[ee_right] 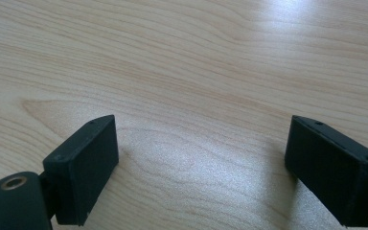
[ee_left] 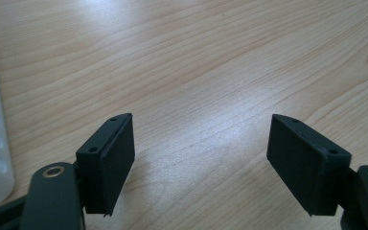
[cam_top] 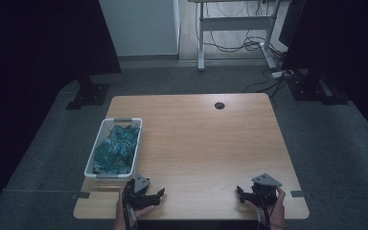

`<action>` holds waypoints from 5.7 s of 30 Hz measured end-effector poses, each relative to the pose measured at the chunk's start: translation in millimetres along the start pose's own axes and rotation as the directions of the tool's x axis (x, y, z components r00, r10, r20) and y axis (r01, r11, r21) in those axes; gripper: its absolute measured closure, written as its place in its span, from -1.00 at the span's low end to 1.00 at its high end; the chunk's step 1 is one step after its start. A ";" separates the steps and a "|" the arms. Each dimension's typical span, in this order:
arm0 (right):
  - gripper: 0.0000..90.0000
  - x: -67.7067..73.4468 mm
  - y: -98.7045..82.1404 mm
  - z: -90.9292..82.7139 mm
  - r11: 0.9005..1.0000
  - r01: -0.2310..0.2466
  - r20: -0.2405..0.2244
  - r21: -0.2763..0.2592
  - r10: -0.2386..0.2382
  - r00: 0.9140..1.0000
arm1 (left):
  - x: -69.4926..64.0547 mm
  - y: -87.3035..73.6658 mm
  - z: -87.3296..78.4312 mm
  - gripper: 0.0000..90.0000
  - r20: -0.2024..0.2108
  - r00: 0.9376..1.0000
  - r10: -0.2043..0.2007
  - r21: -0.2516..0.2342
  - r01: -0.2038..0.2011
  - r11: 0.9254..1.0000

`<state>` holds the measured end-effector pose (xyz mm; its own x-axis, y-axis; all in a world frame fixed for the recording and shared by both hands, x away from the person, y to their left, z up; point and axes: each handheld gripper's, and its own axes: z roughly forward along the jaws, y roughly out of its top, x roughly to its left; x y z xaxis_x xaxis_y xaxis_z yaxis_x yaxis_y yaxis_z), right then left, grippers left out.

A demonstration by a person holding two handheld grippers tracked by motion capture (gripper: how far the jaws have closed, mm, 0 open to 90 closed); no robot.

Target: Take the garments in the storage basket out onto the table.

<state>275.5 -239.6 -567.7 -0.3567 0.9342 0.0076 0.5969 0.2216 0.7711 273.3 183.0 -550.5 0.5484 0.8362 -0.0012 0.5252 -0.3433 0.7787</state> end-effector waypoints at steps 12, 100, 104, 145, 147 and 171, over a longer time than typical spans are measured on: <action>-0.76 -0.2 -0.2 0.1 1.000 0.001 -0.001 -0.002 -0.001 1.000 | -4.4 16.2 -8.9 -0.45 -0.025 0.999 0.038 -0.032 -0.039 0.999; -0.76 0.6 -1.8 -0.2 1.000 -0.012 0.016 -0.014 0.012 1.000 | 76.8 87.8 -13.6 -0.46 -0.093 0.985 -0.146 -0.102 0.136 0.985; -0.76 0.6 -1.9 -0.3 1.000 -0.012 0.017 -0.015 0.013 1.000 | 82.3 88.1 -11.8 -0.46 -0.097 0.983 -0.158 -0.106 0.148 0.983; -0.76 0.7 -2.0 -0.2 1.000 -0.015 0.020 -0.016 0.016 1.000 | 136.9 97.8 -24.1 -0.49 -0.187 0.938 -0.292 -0.154 0.266 0.952; -0.76 0.7 -2.0 -0.2 1.000 -0.016 0.020 -0.016 0.016 1.000 | 137.7 99.7 -23.4 -0.49 -0.194 0.938 -0.288 -0.155 0.261 0.953; -0.76 0.7 -2.1 -0.4 1.000 -0.019 0.023 -0.016 0.019 1.000 | 171.0 85.8 -11.0 -0.55 -0.275 0.907 -0.319 -0.079 0.310 0.948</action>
<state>273.7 -239.5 -569.1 -0.3282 0.9446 0.0076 0.5917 0.1992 0.7812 405.0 301.2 -477.0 0.1508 0.9855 -0.0772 0.6160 -0.0326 0.7870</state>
